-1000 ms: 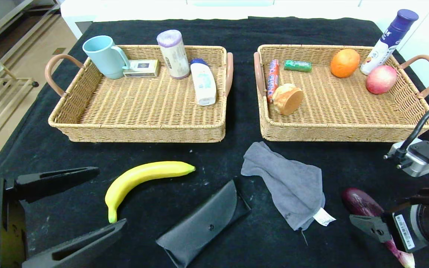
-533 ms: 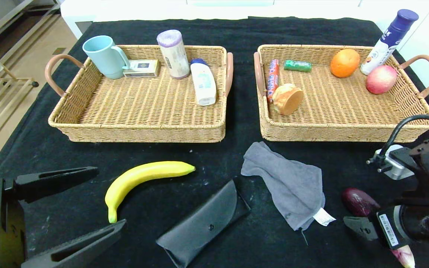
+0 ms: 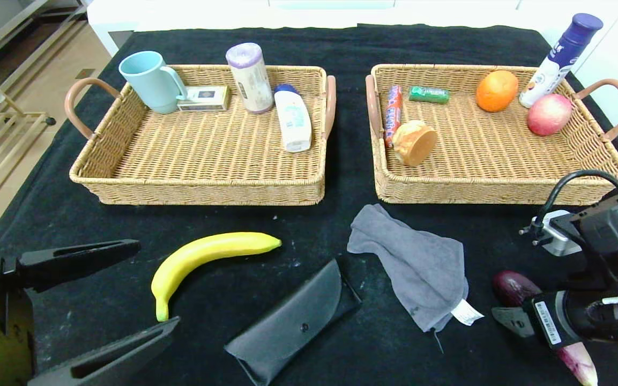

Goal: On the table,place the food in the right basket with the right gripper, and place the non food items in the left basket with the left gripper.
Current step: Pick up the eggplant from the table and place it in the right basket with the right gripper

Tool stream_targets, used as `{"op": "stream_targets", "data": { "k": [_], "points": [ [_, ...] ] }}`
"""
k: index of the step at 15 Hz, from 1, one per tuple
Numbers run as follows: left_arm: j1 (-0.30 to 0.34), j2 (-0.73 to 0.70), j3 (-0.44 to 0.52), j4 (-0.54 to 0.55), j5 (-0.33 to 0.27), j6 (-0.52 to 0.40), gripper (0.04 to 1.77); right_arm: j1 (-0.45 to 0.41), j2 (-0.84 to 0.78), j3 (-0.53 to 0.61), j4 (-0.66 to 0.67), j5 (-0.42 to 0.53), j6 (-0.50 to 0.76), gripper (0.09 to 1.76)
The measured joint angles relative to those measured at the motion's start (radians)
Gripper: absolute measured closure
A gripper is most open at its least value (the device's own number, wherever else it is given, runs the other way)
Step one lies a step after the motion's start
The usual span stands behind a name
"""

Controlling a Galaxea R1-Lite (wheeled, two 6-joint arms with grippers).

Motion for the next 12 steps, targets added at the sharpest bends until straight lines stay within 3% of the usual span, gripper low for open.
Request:
{"op": "stream_targets", "data": {
  "k": [1,4,7,12],
  "points": [
    [0.0,0.0,0.0,0.0,0.0,0.0,0.09,0.0,0.002,0.0,0.0,0.0,0.0,0.15],
    [0.0,0.0,0.001,0.0,0.0,0.0,0.09,-0.001,0.007,0.001,0.0,0.001,0.0,0.64],
    [0.0,-0.001,0.001,0.0,0.0,0.0,0.09,-0.002,0.008,0.001,0.001,0.0,-0.003,0.96],
    [0.0,-0.002,0.001,0.0,0.0,0.001,0.09,-0.002,0.013,0.01,-0.002,0.0,-0.007,1.02]
  ]
}}
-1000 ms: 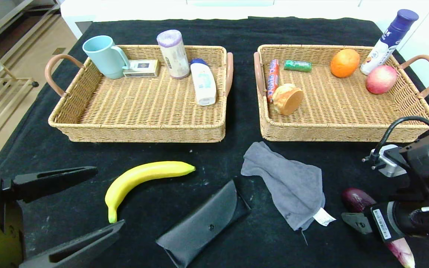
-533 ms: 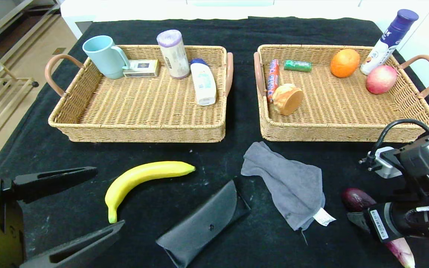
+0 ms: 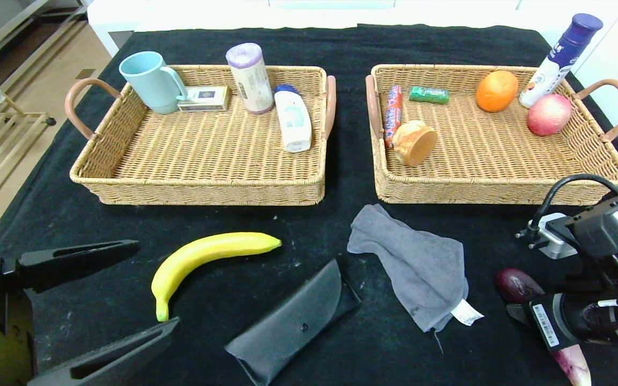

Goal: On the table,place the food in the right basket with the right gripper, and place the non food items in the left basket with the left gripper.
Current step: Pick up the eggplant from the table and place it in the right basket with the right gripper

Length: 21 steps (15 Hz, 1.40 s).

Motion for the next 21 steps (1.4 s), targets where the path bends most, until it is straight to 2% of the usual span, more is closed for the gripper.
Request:
{"op": "stream_targets", "data": {
  "k": [13,18,21],
  "points": [
    [0.0,-0.001,0.006,0.0,0.0,0.016,0.09,0.02,-0.056,-0.036,0.036,0.005,-0.009,1.02],
    [0.0,-0.001,0.008,0.0,0.0,0.015,0.09,0.02,-0.087,-0.16,0.122,0.008,-0.006,1.02],
    [0.0,0.0,0.01,0.0,0.0,0.015,0.09,0.016,-0.093,-0.276,0.178,0.022,-0.003,1.02]
  ]
}}
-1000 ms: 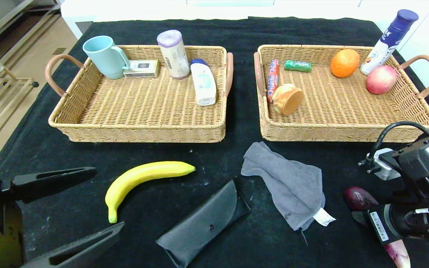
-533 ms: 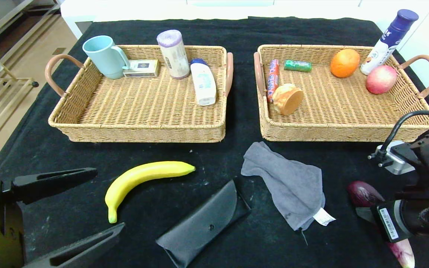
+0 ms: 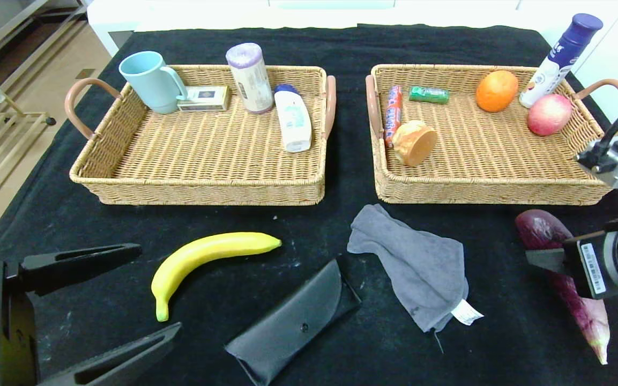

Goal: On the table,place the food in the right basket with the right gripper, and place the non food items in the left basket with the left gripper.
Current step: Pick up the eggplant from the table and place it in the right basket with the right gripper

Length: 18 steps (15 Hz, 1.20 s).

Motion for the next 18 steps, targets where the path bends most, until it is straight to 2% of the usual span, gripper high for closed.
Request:
{"op": "stream_targets", "data": {
  "k": [4,12,16,18],
  "points": [
    [0.0,0.0,0.0,-0.002,0.0,0.0,0.09,-0.011,0.026,-0.132,0.007,0.032,0.017,1.02],
    [0.001,-0.002,-0.001,-0.006,0.001,0.0,0.09,-0.054,0.181,-0.448,0.003,0.091,0.256,1.02],
    [0.001,-0.005,-0.001,-0.008,0.001,0.0,0.09,-0.126,0.236,-0.546,-0.003,0.254,0.389,1.02],
    [0.001,-0.006,-0.001,-0.009,0.001,0.001,0.09,-0.164,0.254,-0.567,-0.021,0.262,0.402,1.02]
  ]
}}
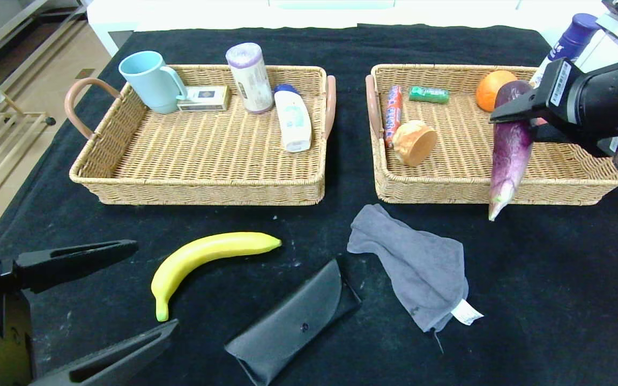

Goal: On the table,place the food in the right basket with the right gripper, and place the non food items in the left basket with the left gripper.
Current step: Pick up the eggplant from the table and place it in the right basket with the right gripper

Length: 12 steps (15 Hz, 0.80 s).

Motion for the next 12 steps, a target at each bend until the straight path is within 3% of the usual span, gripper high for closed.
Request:
{"op": "stream_targets", "data": {
  "k": [5,12],
  "points": [
    [0.0,0.0,0.0,0.0,0.0,0.001,0.09,-0.081,0.061,-0.038,-0.139,-0.003,0.071,1.02],
    [-0.001,0.0,0.002,0.0,0.0,0.001,0.09,-0.117,0.141,-0.073,-0.267,-0.002,0.071,1.02]
  ]
}}
